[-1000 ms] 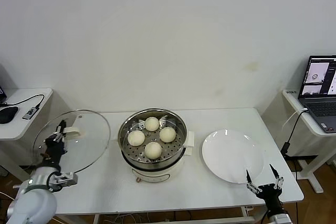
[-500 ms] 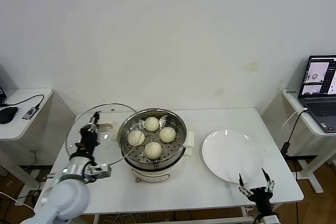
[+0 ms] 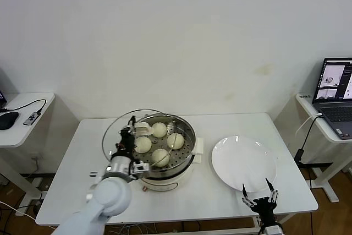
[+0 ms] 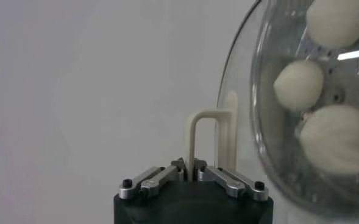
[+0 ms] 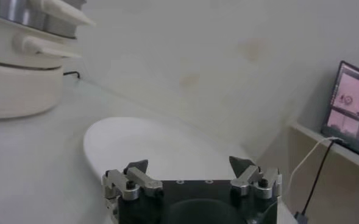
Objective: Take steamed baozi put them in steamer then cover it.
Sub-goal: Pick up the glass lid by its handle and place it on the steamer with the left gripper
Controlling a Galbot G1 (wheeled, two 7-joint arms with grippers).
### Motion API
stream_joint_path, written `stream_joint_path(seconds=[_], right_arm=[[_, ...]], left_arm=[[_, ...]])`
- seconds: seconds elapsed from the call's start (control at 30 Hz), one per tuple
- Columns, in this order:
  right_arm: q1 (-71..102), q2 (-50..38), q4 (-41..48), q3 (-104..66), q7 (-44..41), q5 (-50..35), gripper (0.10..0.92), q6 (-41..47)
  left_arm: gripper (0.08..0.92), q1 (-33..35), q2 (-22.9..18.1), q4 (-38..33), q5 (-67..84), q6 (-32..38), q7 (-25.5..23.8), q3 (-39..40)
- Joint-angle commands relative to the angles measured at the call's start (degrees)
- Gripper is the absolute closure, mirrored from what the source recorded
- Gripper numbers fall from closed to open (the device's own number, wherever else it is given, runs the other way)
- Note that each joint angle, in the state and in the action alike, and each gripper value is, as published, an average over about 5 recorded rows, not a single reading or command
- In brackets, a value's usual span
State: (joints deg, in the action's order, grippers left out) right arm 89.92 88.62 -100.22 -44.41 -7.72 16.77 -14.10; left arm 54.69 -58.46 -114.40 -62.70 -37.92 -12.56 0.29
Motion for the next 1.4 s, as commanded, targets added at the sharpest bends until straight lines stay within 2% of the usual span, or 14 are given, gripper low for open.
stream_joint_path(seconds=[0.03,1.4], right_arm=[[0.07,0.37,0.35,0.17,0.12,0.68,0.203,-0.04],[0.85,-0.54,0.34,0.23,-0.47,-0.28,0.203,0.12]], left_arm=[[0.851,-6.14,-5.31,5.59,-4.52,-1.43,-2.5,7.54],[0.851,-7.11,-6.16,9.73,-4.2,0.24,-1.03,9.39]])
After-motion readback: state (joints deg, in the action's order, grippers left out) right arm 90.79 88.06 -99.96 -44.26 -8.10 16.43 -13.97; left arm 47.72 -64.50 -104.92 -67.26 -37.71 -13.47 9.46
